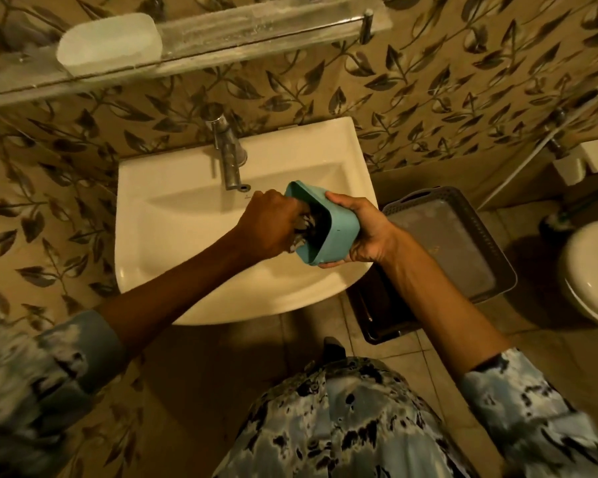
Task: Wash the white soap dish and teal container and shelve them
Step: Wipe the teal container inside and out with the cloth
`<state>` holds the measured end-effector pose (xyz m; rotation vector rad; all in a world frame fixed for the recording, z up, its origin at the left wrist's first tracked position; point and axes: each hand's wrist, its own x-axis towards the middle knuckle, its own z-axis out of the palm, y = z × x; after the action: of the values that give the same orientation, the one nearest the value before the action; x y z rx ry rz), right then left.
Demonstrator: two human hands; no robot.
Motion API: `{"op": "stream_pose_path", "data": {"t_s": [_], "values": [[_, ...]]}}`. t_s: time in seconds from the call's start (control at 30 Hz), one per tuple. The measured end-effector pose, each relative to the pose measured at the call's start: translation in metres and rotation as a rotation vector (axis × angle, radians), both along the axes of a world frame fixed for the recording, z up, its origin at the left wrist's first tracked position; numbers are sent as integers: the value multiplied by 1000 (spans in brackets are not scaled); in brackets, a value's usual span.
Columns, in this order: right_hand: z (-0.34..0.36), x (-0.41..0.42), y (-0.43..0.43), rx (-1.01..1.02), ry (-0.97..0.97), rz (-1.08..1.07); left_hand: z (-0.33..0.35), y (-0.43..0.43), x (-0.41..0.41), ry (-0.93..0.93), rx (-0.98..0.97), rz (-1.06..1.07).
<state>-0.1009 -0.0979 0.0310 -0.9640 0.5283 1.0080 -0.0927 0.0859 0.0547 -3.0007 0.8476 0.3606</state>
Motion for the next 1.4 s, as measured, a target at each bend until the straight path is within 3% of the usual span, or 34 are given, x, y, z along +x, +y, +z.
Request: {"op": "stream_pose_path", "data": {"t_s": [0.07,0.1,0.13,0.2,0.27,0.33,0.43,0.57,0.67,0.73,0.8,1.03,1.17,1.27,1.4], "values": [[-8,7,6,10,3,-9,3,8,11,218,-236,58],[-10,11,8,20,8,-10,2,11,16,233,-296,25],[-12,14,9,31,11,-1,1,12,19,168,-251,-89],[-12,18,9,70,36,33,-1,16,26,-182,18,-451],[-14,17,8,103,51,89,-5,27,35,-474,192,-646],[-18,16,8,130,63,139,-13,36,38,-590,217,-697],[-24,20,8,134,75,151,-35,36,32,-584,208,-592],[-21,48,4,55,-6,78,-39,8,25,-230,22,-62],[-21,64,2,-23,-44,55,-33,-3,40,5,-40,184],[-22,70,3,-38,-63,52,-30,-4,48,210,-234,285],[-25,75,3,-21,-69,26,-27,-4,49,411,-548,319],[-29,81,-5,81,-79,-109,-3,-20,48,490,-833,231],[-33,70,5,162,-227,-255,14,-40,54,633,-915,626],[-34,61,7,181,-359,-359,24,-38,61,940,-1092,1013],[-39,50,5,105,-554,-261,36,-24,73,1043,-1364,1302]]}}
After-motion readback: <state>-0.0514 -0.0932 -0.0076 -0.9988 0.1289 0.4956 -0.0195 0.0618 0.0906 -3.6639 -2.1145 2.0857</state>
